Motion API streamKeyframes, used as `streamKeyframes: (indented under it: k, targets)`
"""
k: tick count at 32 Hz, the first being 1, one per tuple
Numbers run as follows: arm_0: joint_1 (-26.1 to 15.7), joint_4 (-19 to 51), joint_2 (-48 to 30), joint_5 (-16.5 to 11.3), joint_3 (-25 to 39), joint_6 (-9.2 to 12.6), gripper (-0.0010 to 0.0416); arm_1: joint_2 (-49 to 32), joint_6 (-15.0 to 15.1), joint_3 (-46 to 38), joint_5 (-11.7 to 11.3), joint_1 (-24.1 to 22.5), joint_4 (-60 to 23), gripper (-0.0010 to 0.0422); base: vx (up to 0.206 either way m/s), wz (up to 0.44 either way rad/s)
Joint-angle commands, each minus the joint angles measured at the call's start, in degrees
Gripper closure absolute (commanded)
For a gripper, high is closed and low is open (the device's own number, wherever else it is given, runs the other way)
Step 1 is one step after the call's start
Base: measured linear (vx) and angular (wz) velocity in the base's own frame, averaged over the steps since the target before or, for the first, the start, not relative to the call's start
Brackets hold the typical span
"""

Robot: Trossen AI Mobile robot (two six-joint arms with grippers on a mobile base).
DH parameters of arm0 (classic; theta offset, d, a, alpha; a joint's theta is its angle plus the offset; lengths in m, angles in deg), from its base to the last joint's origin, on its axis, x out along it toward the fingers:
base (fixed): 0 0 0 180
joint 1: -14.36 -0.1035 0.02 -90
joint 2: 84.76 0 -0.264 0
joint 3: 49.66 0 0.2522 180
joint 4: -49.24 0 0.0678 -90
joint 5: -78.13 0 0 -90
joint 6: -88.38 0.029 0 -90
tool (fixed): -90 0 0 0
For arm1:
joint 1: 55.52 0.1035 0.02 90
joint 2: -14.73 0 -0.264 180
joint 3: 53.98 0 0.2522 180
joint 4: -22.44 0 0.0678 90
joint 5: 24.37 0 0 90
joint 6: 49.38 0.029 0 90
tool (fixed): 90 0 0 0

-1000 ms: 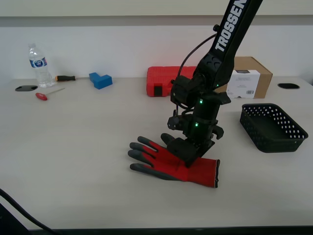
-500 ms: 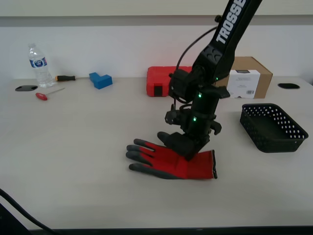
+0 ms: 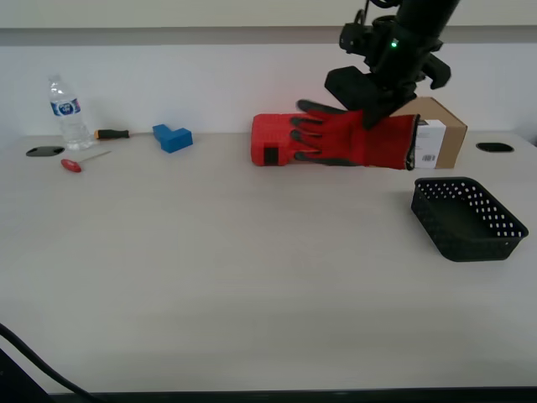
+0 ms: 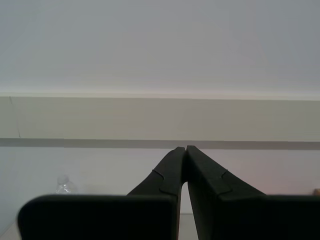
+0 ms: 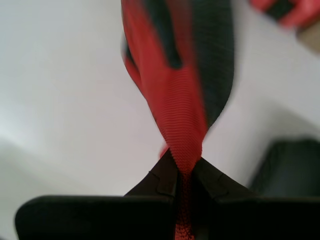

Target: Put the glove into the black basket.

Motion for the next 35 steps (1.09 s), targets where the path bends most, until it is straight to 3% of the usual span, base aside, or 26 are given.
streamKeyframes:
  k: [1, 4, 7, 9, 11, 15, 21, 28, 35]
  targets:
    - [3.80, 2.14, 3.96, 2.60, -0.31, -0.02, 0.0407, -0.02, -0.02, 0.02, 0.07, 0.00, 0.28, 0.0412, 0.000, 0.000]
    - [12.44, 2.51, 10.21, 3.41, -6.21, 0.00, 0.0407, -0.02, -0.04, 0.09, -0.04, 0.00, 0.28, 0.0412, 0.000, 0.000]
    - [17.73, 2.14, 13.03, 3.41, -11.02, 0.00, 0.0407, -0.02, -0.02, 0.04, -0.63, 0.02, 0.33, 0.0412, 0.000, 0.000]
    - [22.73, 0.50, 13.88, 3.41, -14.47, 0.04, 0.0407, -0.02, -0.02, 0.13, 0.24, 0.02, 0.22, 0.0412, 0.000, 0.000]
    - [25.31, -0.02, 13.88, 3.37, -16.50, 0.11, 0.0407, -0.02, -0.02, 0.07, -0.24, 0.04, 0.28, 0.0412, 0.000, 0.000]
    - [30.58, -7.61, 13.53, 3.04, -22.64, 0.11, 0.0407, -0.02, -0.02, -0.02, -0.07, 0.04, 0.28, 0.0412, 0.000, 0.000]
    - [30.82, -14.84, 13.38, 2.69, -25.33, -0.02, 0.0407, -0.02, -0.02, 0.09, -0.20, 0.04, 0.26, 0.0412, 0.000, 0.000]
    - [30.67, -16.02, -1.92, -1.64, -16.61, 0.00, 0.0407, -0.02, -0.02, 0.07, -0.20, 0.04, 0.26, 0.0412, 0.000, 0.000]
    - [30.84, -15.91, -10.62, -1.84, -13.92, 0.94, 0.0398, -0.02, -0.02, 0.11, -0.22, 0.04, 0.26, 0.0412, 0.000, 0.000]
